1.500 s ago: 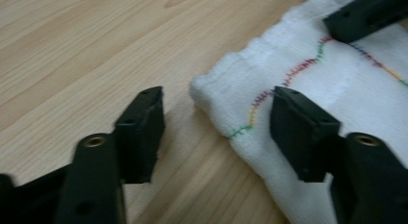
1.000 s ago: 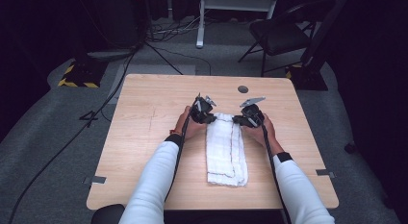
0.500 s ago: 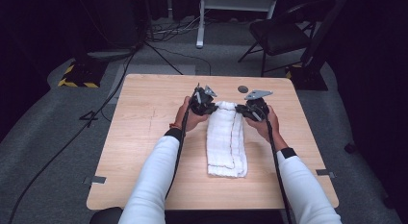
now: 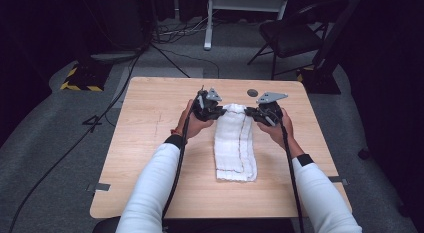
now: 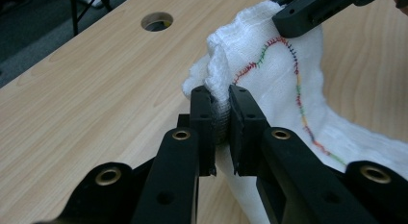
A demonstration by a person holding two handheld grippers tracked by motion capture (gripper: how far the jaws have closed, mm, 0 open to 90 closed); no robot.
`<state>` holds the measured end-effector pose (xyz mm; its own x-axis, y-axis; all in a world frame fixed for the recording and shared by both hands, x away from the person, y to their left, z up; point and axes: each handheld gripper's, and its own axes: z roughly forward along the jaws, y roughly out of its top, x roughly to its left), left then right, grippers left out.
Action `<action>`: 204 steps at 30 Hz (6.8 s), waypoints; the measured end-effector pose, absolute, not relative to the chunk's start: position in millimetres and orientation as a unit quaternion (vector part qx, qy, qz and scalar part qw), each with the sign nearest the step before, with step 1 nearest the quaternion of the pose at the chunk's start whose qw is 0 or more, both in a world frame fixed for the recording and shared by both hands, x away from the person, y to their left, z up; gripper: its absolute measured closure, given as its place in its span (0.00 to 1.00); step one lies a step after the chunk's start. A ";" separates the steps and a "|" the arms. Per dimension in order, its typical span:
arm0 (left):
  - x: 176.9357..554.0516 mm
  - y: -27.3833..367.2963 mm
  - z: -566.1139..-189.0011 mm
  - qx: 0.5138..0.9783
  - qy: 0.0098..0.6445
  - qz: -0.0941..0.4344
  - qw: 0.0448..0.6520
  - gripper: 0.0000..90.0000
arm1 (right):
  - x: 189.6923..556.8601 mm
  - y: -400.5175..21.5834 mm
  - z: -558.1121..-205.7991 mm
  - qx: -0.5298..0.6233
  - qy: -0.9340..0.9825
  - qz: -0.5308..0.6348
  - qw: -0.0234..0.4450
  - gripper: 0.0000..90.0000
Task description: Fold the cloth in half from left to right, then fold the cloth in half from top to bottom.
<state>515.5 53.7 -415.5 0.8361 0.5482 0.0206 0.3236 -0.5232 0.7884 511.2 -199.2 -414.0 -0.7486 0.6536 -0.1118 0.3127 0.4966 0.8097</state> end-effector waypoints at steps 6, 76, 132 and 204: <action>492.3 57.6 -413.1 0.867 0.223 0.125 0.427 0.91 | 486.4 -207.5 -410.8 0.258 0.847 0.428 0.184 0.94; 340.0 77.6 -471.2 0.919 0.115 0.073 0.370 0.66 | 339.1 -240.4 -474.4 0.178 0.902 0.380 0.100 0.76; 334.3 174.2 -497.7 0.903 0.255 0.102 0.331 0.18 | 367.4 -201.9 -488.2 0.224 0.900 0.352 0.123 0.27; 346.6 178.3 -504.3 0.892 0.271 0.097 0.349 0.07 | 468.3 -201.6 -457.3 0.274 0.888 0.326 0.174 0.39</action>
